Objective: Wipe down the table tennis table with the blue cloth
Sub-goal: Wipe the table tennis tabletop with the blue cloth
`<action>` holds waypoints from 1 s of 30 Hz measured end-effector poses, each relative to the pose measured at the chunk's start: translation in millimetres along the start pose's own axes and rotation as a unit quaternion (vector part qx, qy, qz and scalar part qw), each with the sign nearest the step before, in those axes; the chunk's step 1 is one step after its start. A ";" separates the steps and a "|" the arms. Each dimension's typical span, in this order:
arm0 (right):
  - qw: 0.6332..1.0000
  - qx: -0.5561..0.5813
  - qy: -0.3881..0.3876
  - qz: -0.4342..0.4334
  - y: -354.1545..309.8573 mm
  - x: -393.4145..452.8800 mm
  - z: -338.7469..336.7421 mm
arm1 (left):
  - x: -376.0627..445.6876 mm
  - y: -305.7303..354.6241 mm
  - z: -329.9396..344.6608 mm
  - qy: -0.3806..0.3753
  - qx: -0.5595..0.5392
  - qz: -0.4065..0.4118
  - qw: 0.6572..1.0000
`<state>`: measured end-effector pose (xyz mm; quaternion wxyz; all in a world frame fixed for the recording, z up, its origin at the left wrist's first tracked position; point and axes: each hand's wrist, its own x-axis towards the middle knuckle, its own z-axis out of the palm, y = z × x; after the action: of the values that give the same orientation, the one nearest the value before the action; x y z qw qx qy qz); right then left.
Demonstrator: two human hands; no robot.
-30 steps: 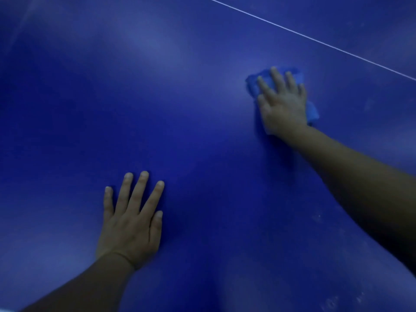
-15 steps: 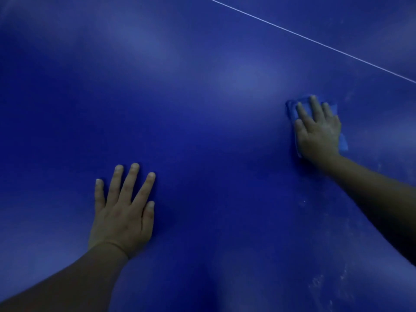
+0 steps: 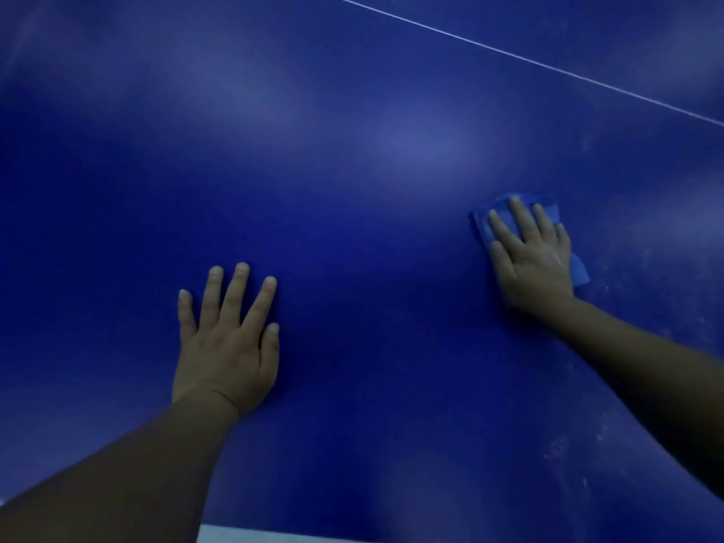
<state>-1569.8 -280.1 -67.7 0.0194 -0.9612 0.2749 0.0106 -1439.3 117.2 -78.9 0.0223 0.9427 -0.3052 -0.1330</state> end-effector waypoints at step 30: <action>0.994 0.004 -0.054 0.090 -100.2 -356.9 17.0 | -145.2 36.6 38.1 0.047 -0.069 0.134 0.988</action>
<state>-1819.9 -5.9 -70.5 0.0370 -0.9306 0.3588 0.0627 -1583.2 173.4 -76.7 0.1190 0.8948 -0.4172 -0.1054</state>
